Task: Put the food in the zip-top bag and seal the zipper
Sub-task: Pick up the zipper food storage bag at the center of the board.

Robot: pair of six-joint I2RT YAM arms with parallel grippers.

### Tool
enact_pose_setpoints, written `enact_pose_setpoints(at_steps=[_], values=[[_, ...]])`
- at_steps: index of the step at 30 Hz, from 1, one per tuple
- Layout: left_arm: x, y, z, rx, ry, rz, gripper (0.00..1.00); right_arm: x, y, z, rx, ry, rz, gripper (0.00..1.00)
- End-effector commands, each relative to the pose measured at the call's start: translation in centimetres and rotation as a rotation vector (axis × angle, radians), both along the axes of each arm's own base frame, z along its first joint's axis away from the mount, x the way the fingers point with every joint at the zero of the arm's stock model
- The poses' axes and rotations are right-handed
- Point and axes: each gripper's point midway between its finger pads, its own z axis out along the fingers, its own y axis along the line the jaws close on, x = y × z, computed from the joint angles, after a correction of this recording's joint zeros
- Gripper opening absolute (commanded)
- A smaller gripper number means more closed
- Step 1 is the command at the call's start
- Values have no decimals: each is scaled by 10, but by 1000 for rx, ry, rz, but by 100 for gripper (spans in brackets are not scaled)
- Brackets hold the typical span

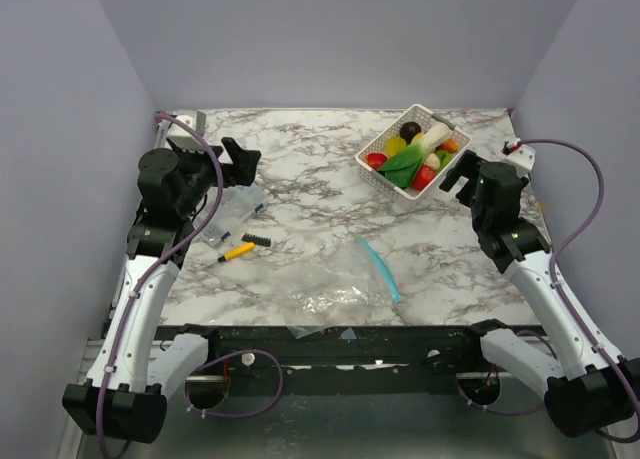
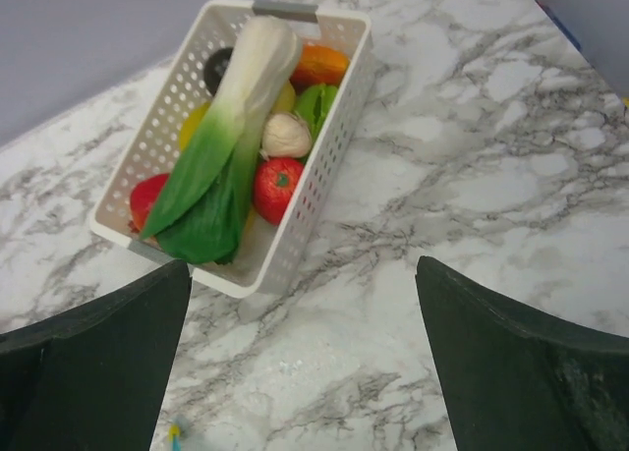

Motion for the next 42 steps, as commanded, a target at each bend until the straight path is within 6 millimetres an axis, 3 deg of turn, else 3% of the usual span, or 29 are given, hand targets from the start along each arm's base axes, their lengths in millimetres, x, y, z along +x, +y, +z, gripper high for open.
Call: enact_pose_setpoints(at_steps=[1, 7, 11, 18, 27, 36, 42], values=[[-9, -35, -11, 124, 51, -130, 99, -8, -12, -16, 3, 106, -88, 100], [-23, -73, -27, 134, 157, -250, 99, -12, 24, -29, 75, 204, 96, 100], [-37, -110, -51, 50, 315, -356, 99, -21, 39, -40, 119, 226, 177, 100], [-58, -181, -109, -10, 625, -365, 97, -32, 33, -48, 120, 274, 147, 100], [-61, -243, -155, 196, 832, -197, 92, -44, 22, -60, 115, 331, 84, 100], [-71, -284, -199, 390, 901, -152, 85, -58, 8, -64, 97, 322, 26, 100], [-81, -297, -224, 468, 922, -152, 79, -64, 4, -63, 92, 314, 8, 100]])
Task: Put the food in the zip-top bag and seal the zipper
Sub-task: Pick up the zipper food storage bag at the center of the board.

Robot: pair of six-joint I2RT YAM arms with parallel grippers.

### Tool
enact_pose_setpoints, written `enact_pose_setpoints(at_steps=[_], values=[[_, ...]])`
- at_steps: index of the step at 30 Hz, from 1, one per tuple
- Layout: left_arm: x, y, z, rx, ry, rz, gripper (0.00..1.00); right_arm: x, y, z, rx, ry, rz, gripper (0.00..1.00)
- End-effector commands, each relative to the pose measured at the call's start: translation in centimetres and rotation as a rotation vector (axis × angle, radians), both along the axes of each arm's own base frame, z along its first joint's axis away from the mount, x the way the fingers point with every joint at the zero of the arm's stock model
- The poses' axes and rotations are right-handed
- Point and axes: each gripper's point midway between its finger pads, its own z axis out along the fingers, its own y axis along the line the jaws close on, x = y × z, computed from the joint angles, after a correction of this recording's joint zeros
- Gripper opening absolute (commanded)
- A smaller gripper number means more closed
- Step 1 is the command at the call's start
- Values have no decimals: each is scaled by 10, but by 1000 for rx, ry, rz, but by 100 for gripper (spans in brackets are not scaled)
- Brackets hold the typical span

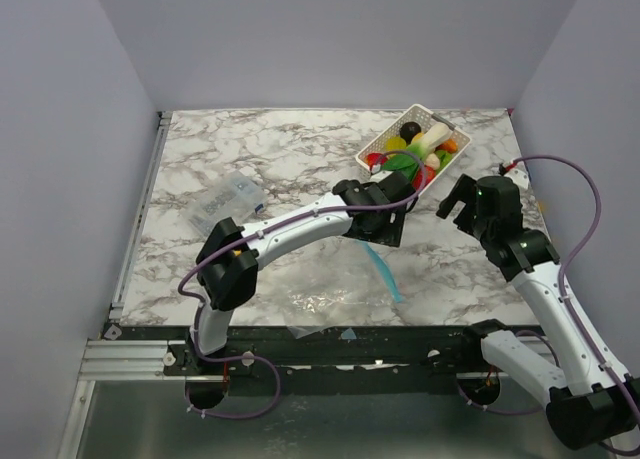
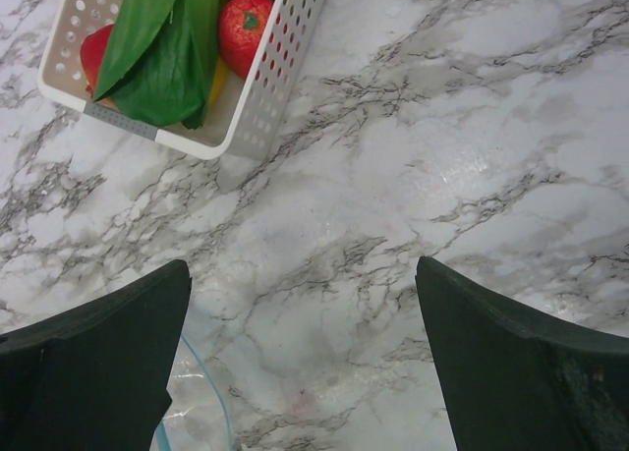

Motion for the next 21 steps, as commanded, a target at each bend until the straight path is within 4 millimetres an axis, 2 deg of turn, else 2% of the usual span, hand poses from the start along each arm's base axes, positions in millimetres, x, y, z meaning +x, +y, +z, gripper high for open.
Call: enact_pose_setpoints(at_steps=[1, 3, 12, 16, 21], values=[[-7, 0, -11, 88, -4, 6, 77, -9, -11, -4, -22, 12, -48, 100], [-10, -3, -18, 106, 9, -7, 72, -9, -11, -4, -19, 4, -49, 100], [-16, 3, -48, 208, 29, -20, 70, -10, -10, -3, -9, -14, -49, 100], [-21, 1, -55, 186, 49, -48, 54, -10, -10, -5, -9, -13, -45, 100], [-22, -1, -56, 178, 52, -61, 47, -9, -7, -7, -7, -11, -31, 100]])
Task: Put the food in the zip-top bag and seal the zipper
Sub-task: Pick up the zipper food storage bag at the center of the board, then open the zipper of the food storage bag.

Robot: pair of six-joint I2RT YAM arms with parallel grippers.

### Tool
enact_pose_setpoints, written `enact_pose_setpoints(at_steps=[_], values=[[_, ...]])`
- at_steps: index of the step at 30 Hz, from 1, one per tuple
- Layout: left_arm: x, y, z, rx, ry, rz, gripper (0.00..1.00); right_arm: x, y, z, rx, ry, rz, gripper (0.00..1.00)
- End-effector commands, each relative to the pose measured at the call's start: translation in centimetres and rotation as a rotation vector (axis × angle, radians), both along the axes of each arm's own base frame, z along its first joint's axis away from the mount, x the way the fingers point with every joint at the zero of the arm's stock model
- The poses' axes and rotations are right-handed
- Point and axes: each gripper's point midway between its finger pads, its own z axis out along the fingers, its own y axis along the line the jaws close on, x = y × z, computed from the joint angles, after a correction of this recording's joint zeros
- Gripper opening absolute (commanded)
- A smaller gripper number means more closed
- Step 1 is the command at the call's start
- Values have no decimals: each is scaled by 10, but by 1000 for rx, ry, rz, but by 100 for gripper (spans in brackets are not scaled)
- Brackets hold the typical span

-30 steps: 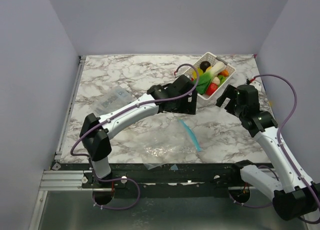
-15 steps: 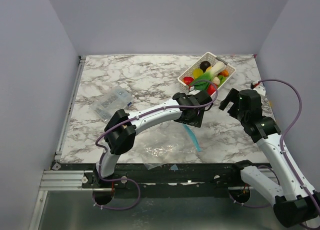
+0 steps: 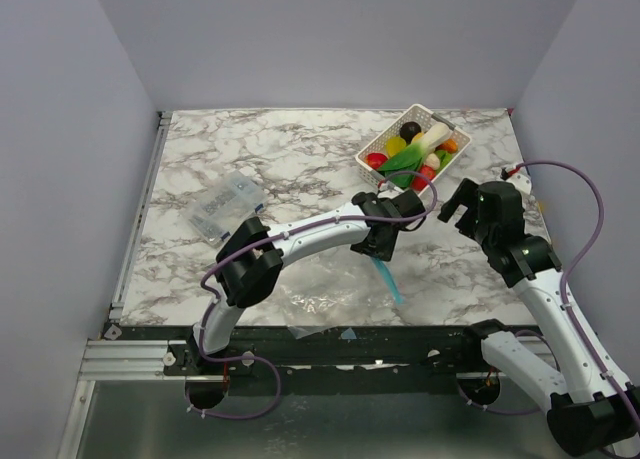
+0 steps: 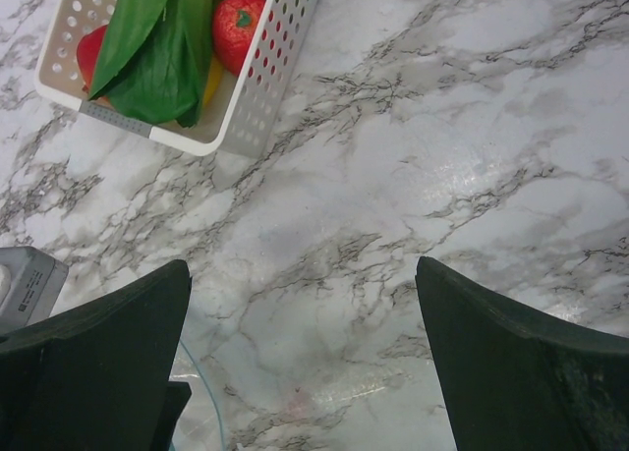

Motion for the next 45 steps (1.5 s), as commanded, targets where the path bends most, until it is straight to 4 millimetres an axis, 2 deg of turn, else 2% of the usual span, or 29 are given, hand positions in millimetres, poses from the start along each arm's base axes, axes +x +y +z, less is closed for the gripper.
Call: enact_pose_setpoints(at_steps=[1, 5, 9, 12, 16, 20, 24, 29, 32, 36, 45], values=[[-4, -2, -1, -3, 1, -27, 46, 0, -2, -4, -7, 0, -11, 100], [-4, 1, -2, 8, -4, -38, 44, 0, -2, -4, -3, 0, -9, 100], [-3, 3, -1, 4, -19, -57, 37, 0, 0, -5, -1, 1, -2, 100], [-1, 4, 2, 1, -31, -66, 18, 0, 0, -5, 1, 3, 4, 100], [4, 7, 18, -38, -89, -64, 1, 0, 4, -6, 7, 8, 23, 100], [11, 14, 44, -112, -164, -52, 0, 0, 15, -6, 28, 14, 83, 100], [12, 26, 65, -173, -235, -52, 0, 0, 40, -8, 88, 25, 218, 100], [10, 39, 89, -227, -310, -73, 0, -8, 107, -9, 340, 31, 506, 100], [10, 48, 101, -229, -351, -84, 0, -10, 136, -6, 516, 24, 588, 97], [13, 55, 113, -223, -397, -110, 0, -11, 156, -5, 621, 19, 623, 94], [21, 61, 131, -194, -473, -162, 0, -18, 192, -24, 597, 93, 639, 82]])
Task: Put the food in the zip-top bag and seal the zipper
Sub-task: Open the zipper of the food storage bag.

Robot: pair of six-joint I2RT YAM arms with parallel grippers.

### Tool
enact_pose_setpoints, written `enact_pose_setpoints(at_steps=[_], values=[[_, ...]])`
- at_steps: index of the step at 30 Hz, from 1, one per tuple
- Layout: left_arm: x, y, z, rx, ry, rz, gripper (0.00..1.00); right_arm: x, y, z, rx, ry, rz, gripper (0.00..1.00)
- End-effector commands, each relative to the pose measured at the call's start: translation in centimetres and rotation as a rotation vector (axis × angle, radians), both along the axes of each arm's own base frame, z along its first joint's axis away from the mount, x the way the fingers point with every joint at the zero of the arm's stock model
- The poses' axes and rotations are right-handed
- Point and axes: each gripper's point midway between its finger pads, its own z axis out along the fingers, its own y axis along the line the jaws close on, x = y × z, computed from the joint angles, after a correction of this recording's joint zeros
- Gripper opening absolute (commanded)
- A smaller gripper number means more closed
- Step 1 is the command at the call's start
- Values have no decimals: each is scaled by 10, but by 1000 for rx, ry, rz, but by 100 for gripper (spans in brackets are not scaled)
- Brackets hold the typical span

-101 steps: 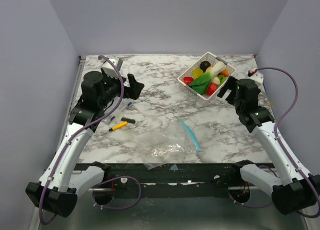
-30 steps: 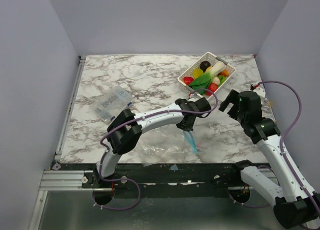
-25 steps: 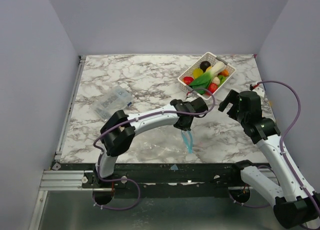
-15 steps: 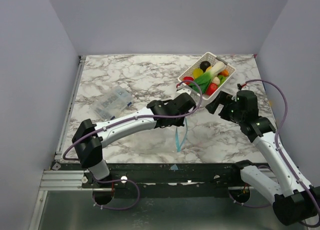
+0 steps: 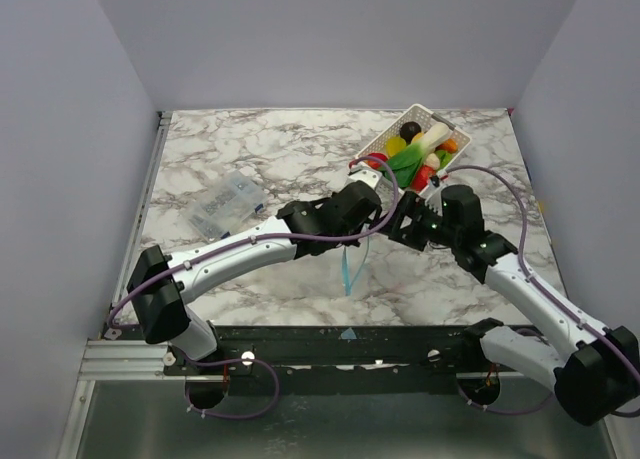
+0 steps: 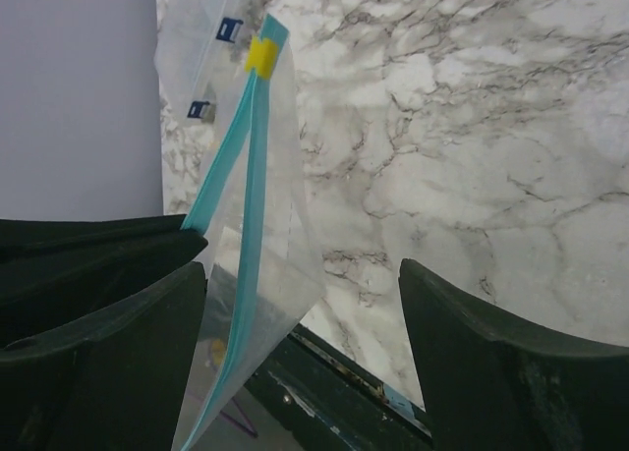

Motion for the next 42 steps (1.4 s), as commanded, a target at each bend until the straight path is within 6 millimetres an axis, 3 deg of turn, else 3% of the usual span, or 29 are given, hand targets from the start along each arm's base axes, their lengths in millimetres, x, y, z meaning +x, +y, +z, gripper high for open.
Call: enact_pose_setpoints(at_steps=[1, 5, 8, 13, 14, 19, 27, 28, 30, 33, 36, 42], values=[[9, 5, 25, -8, -92, -18, 0, -1, 24, 0, 7, 0, 19, 81], [6, 6, 29, -13, -87, -34, 0, -1, 35, -7, -39, 6, 16, 66], [3, 7, 31, -14, -79, -48, 0, 2, 33, -7, -72, -13, -10, 45], [-1, 6, 31, -9, -56, -63, 0, 3, 41, 9, -27, -56, 7, 3], [-1, 6, 30, -5, -53, -63, 0, 3, 44, 13, -12, -65, 13, 0], [-1, 10, 29, 17, -52, -63, 5, 0, 50, 30, 33, -96, 15, 0], [-2, 13, 29, 64, -42, -90, 34, -1, 52, 33, 47, -108, 14, 0], [-1, 15, 29, 77, -46, -89, 31, -1, 53, 34, 48, -109, 18, 0], [1, 19, 34, 83, -65, -89, 15, 0, 53, 33, 43, -108, 17, 0], [3, 23, 43, 86, -93, -113, 1, 3, 53, 28, 18, -104, 13, 0], [2, 28, 52, 69, -101, -130, 0, 8, 55, 32, -11, -128, 29, 1], [10, 45, 51, 41, -123, -94, 0, 28, 55, 55, -112, -211, 37, 34]])
